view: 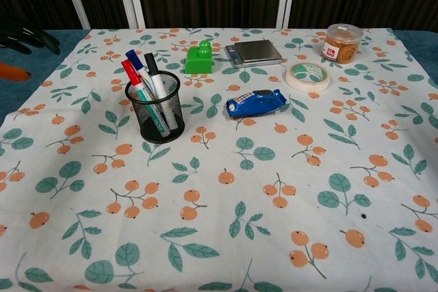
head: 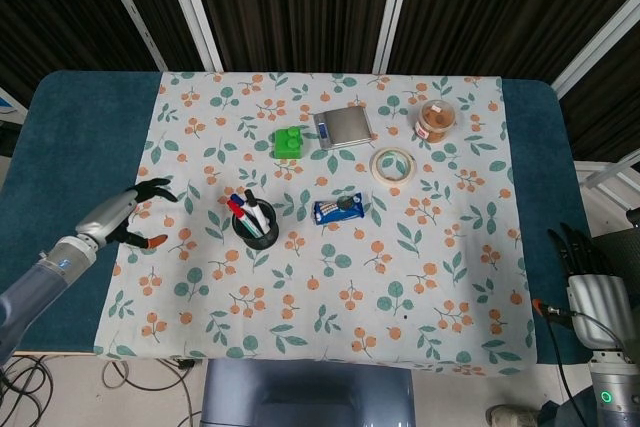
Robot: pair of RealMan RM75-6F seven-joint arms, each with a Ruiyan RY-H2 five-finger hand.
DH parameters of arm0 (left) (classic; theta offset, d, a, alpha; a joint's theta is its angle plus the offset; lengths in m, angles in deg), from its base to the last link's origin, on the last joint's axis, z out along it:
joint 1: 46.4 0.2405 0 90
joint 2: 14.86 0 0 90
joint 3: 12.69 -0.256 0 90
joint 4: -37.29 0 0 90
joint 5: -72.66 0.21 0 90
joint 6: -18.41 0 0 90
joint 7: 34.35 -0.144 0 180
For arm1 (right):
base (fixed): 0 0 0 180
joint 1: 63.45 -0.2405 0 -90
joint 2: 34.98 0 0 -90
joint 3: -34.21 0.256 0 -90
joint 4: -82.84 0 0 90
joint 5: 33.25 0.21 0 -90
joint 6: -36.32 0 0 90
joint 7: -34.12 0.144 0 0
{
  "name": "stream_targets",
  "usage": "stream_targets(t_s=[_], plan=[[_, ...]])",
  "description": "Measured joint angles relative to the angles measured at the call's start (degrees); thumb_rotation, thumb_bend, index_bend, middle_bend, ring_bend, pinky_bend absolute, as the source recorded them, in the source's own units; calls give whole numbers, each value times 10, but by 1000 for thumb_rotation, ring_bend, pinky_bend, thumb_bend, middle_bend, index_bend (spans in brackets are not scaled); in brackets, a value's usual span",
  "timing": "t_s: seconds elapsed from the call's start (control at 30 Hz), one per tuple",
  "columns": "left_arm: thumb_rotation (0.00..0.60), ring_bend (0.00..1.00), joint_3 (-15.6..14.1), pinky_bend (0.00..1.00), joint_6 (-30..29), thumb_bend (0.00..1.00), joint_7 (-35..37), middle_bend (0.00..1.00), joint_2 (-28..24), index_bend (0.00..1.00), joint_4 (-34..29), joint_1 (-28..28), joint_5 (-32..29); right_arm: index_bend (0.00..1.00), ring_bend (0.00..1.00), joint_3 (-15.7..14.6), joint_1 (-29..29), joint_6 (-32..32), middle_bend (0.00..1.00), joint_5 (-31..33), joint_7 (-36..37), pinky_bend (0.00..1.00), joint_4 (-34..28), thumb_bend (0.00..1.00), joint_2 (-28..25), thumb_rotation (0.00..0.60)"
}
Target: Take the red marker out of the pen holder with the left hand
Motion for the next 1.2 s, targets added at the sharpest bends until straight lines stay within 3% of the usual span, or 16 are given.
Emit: stream_targets(t_s=[0.17,0.63,0.93,1.2], plan=[[600,0,16,32,41,282,13,53,35,330,19,-31,-44,75,65,1,0,-1,0,1,1,173,0,162,0,600],[600,0,56,26,98,362,80,54,91,388,52,-64,-87,75,66,3,3,1,0,9,1,173,-4,162,0,600],[600,0,52,9,115,363,21,53,99,414,60,-96,-145,75,66,4,4,2,0,10,5,173,-5,162,-1,600],[600,0,11,5,96,362,-91,53,94,418,46,-140,-262,75,66,4,4,1,0,8,7,173,-4,162,-1,600]])
